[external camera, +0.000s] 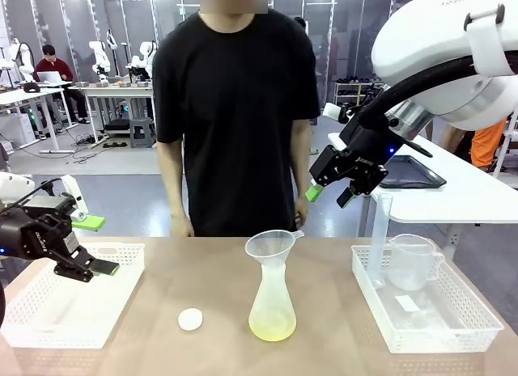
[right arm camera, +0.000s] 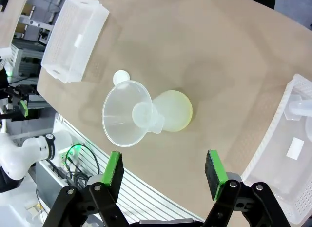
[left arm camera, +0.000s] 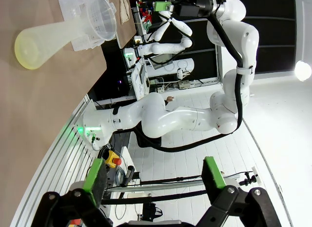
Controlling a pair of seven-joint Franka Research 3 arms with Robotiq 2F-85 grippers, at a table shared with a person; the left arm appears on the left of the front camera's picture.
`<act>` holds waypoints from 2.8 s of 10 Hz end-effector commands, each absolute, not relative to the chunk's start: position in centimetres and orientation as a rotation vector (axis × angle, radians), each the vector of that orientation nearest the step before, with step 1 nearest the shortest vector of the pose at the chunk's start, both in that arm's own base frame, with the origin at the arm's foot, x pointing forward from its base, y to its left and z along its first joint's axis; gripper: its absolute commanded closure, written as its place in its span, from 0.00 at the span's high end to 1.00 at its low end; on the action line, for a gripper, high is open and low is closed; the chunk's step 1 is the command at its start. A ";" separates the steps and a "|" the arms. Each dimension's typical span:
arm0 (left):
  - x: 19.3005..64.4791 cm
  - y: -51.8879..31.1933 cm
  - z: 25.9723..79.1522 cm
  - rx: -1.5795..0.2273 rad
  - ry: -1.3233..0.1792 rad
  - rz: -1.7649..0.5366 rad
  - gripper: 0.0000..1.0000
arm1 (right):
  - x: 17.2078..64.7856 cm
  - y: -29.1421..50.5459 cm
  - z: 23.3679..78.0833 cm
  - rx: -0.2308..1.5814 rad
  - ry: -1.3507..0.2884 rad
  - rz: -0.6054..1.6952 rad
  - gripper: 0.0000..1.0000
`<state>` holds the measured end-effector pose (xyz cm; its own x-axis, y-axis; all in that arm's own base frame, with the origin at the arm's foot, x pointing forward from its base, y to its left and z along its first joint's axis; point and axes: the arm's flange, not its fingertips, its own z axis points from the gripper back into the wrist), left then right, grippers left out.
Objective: Prepare the solutions needed for the experiment.
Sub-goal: Once the solution is in the Big flask , pick up the Plastic Funnel and place it back into the right Organizing basket.
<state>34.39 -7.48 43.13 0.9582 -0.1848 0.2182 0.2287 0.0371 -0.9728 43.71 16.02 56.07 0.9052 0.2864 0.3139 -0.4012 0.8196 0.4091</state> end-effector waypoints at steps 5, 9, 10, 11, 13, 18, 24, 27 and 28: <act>34.3 -7.5 43.5 -1.503 -0.039 -0.318 1.00 | 47.0 17.3 57.1 0.347 -0.262 0.662 0.85; 34.3 -7.5 43.5 -1.503 -0.039 -0.318 1.00 | 49.6 22.5 56.3 0.334 -0.169 0.971 0.85; 34.3 -7.5 43.5 -1.503 -0.039 -0.318 1.00 | 49.6 23.4 56.0 0.319 -0.157 1.017 0.85; 34.3 -7.5 43.5 -1.503 -0.039 -0.318 1.00 | 49.6 23.9 55.7 0.306 -0.136 1.038 0.85; 34.3 -7.5 43.5 -1.503 -0.039 -0.318 1.00 | 49.5 24.9 54.8 0.255 -0.078 1.073 0.85; 34.3 -7.5 43.5 -1.503 -0.039 -0.318 1.00 | 49.8 26.6 52.5 0.249 -0.004 1.086 0.85; 34.3 -7.5 43.5 -1.503 -0.039 -0.318 1.00 | 51.2 28.2 49.7 0.271 0.053 1.093 0.85; 34.3 -7.5 43.5 -1.503 -0.039 -0.318 1.00 | 51.6 28.5 48.9 0.265 0.073 1.084 0.85; 34.3 -7.5 43.5 -1.503 -0.039 -0.318 1.00 | 51.7 28.7 48.8 0.262 0.086 1.079 0.85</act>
<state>34.39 -7.46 43.13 0.9584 -0.1842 0.2182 0.2287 0.0375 -0.9728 51.22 28.04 48.24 0.4593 0.8830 0.0968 -0.8675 0.4224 0.2627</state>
